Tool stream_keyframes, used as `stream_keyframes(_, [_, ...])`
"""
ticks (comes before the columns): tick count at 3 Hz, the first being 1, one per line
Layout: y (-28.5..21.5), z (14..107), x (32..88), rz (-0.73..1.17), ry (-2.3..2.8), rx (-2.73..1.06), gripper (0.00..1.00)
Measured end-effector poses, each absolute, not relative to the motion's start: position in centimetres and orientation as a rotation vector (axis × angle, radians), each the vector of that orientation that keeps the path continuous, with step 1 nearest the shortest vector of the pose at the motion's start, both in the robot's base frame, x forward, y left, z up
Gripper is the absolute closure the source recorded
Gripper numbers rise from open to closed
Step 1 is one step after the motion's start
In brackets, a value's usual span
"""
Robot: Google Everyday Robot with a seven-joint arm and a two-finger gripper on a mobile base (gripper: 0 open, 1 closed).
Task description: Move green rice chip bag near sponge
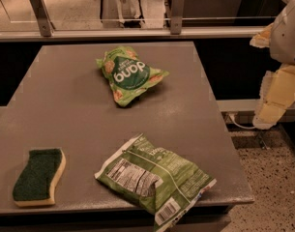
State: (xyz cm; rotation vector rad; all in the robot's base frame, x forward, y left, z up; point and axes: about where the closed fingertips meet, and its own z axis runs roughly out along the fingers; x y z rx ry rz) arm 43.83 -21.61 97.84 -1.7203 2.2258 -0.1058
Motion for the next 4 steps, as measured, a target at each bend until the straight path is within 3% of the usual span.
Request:
stream_keyframes(2, [-20.5,97.3,45.5,-0.072,2.193,-1.737,0.00])
stream_keyframes(4, [-8.4,96.9,53.2,0.058,1.953,-1.838,0.00])
